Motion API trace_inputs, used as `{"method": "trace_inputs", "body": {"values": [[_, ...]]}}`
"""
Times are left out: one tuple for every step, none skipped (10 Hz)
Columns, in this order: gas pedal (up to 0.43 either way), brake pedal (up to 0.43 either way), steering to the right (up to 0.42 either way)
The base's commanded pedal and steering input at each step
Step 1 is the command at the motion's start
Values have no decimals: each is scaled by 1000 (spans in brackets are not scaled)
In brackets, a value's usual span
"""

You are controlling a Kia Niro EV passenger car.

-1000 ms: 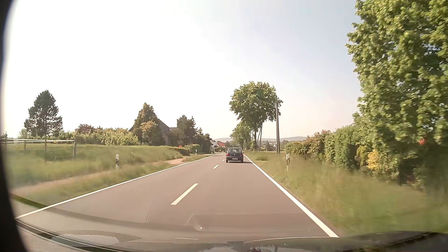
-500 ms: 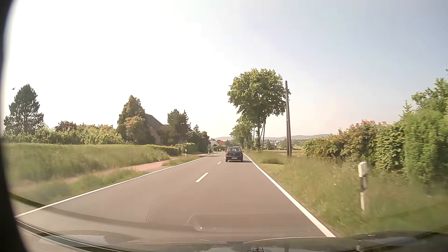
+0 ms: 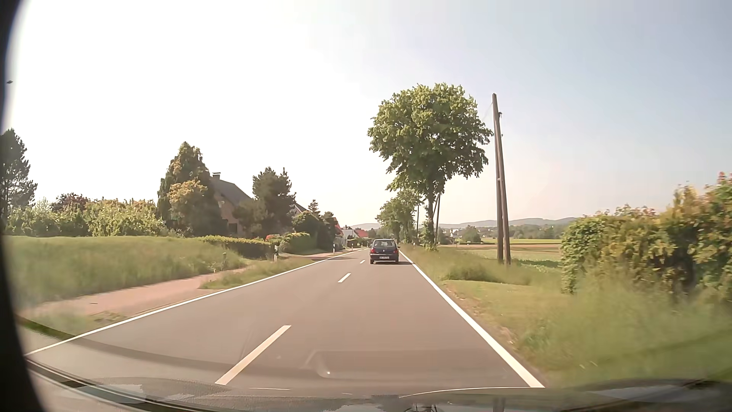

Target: Follow the waypoints while adhering to traffic rules and regulations

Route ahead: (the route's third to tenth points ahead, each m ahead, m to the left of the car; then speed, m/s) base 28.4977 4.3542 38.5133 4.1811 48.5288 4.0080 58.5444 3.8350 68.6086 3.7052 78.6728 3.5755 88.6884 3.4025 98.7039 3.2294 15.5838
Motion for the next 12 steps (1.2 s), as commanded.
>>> {"method": "trace_inputs", "body": {"values": [[169,0,-4],[169,0,-4],[169,0,-4],[169,0,-4],[169,0,-4],[169,0,-4],[169,0,-4],[169,0,-4],[169,0,-4],[169,0,-3],[169,0,-3],[169,0,-2]]}}
